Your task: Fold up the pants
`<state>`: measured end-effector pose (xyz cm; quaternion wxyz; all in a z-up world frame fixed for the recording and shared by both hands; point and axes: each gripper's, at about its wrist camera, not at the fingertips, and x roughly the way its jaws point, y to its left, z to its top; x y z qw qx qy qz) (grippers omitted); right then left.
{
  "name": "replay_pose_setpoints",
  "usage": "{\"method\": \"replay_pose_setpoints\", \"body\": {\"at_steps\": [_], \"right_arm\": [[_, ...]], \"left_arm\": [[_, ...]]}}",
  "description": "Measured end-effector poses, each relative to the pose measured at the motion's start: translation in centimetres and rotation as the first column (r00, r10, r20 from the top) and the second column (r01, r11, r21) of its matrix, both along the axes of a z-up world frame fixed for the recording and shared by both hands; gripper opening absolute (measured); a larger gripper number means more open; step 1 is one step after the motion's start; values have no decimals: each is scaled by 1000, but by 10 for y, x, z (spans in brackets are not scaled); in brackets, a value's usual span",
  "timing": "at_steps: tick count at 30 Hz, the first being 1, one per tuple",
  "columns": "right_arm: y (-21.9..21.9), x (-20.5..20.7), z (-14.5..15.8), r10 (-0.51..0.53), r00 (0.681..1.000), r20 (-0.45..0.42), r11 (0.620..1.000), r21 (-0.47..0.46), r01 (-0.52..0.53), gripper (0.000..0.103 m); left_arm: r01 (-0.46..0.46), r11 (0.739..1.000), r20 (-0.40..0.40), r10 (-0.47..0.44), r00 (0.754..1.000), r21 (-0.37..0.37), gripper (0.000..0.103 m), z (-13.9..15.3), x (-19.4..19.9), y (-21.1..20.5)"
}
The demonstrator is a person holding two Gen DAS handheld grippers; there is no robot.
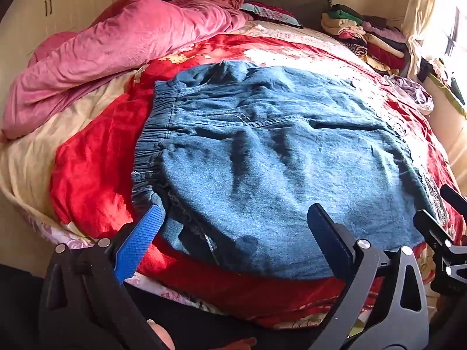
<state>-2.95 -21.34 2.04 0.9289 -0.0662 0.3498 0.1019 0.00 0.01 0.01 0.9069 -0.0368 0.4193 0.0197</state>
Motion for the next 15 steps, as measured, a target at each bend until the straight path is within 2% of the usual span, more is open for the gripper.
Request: {"method": "replay_pose_setpoints", "body": {"at_steps": [15], "right_arm": [[-4,1,-2,-12,1000,-28,1000,11,12,99]], "left_arm": [[7,1000,11,-7,1000,-6,94,1,-2,2]]}}
